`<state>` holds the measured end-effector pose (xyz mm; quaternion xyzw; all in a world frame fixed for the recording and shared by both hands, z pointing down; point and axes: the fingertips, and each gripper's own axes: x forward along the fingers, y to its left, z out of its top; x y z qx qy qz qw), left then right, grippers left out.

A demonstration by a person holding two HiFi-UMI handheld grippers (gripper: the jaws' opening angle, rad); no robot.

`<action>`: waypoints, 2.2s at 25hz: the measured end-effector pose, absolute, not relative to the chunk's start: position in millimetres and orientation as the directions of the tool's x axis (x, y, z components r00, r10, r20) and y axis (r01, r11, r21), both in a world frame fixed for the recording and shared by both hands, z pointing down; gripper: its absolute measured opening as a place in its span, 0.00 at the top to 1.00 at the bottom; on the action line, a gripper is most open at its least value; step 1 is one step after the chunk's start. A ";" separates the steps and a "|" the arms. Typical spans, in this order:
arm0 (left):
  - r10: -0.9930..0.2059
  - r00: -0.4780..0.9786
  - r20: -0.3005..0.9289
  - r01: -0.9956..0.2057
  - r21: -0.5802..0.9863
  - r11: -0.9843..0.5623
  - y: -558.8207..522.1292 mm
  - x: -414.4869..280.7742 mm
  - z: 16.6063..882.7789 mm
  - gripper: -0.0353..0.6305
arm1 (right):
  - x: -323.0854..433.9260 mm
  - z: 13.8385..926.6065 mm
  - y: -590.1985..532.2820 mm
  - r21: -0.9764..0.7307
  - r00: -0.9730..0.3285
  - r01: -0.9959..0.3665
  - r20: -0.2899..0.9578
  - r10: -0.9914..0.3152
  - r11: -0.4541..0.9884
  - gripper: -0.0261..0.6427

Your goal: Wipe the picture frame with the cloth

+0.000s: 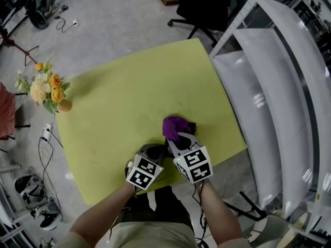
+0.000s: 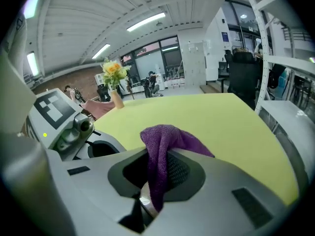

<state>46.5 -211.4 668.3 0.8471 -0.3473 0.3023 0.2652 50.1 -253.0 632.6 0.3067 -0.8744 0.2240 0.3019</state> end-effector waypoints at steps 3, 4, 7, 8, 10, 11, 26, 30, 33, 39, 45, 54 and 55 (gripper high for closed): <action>-0.433 0.572 0.697 -0.752 0.236 -0.615 -211.3 45.9 670.3 0.94 | 40.5 652.1 -244.7 -0.206 -0.622 -0.656 0.693 -0.366 0.726 0.88; -0.431 0.571 0.699 -0.752 0.235 -0.616 -211.5 45.7 671.2 0.94 | 39.3 657.0 -242.7 -0.194 -0.615 -0.650 0.702 -0.359 0.735 0.88; -0.429 0.570 0.701 -0.752 0.233 -0.616 -210.5 45.3 672.5 0.94 | 43.5 664.3 -238.3 -0.153 -0.589 -0.637 0.729 -0.350 0.755 0.89; -0.433 0.570 0.699 -0.753 0.233 -0.616 -210.7 45.2 672.3 0.94 | 47.3 665.9 -237.4 -0.141 -0.576 -0.636 0.741 -0.345 0.759 0.89; -0.439 0.569 0.695 -0.757 0.234 -0.611 -211.3 44.4 672.2 0.94 | 58.8 669.3 -236.8 -0.117 -0.545 -0.641 0.765 -0.343 0.758 0.89; -0.442 0.570 0.693 -0.759 0.238 -0.606 -211.5 44.1 672.1 0.94 | 66.8 670.5 -237.1 -0.105 -0.529 -0.651 0.774 -0.349 0.752 0.89; -0.440 0.586 0.680 -0.745 0.239 -0.623 -203.4 48.8 664.3 0.94 | 130.9 593.7 -245.4 -0.109 -0.514 -0.795 0.644 -0.567 0.597 0.89; -0.408 0.628 0.663 -0.708 0.270 -0.652 -197.6 66.9 658.0 0.94 | 106.8 567.7 -235.3 -0.174 -0.596 -0.756 0.581 -0.554 0.631 0.89; -0.382 0.632 0.674 -0.694 0.274 -0.666 -192.5 76.2 662.7 0.94 | 83.8 571.9 -225.3 -0.198 -0.637 -0.712 0.585 -0.502 0.673 0.89; -0.380 0.632 0.675 -0.699 0.286 -0.656 -190.5 78.0 668.1 0.94 | 63.6 623.1 -205.3 -0.275 -0.647 -0.684 0.656 -0.388 0.676 0.89; -0.389 0.622 0.679 -0.693 0.246 -0.677 -191.8 78.5 669.0 0.93 | 85.4 661.5 -201.0 -0.318 -0.603 -0.752 0.686 -0.407 0.578 0.89; -0.384 0.642 0.664 -0.693 0.287 -0.662 -191.0 76.7 670.6 0.93 | 136.3 666.1 -197.0 -0.205 -0.466 -0.841 0.745 -0.478 0.501 0.89; -0.382 0.643 0.663 -0.692 0.291 -0.660 -191.1 77.0 671.4 0.93 | 145.0 665.6 -196.3 -0.194 -0.448 -0.853 0.749 -0.489 0.485 0.89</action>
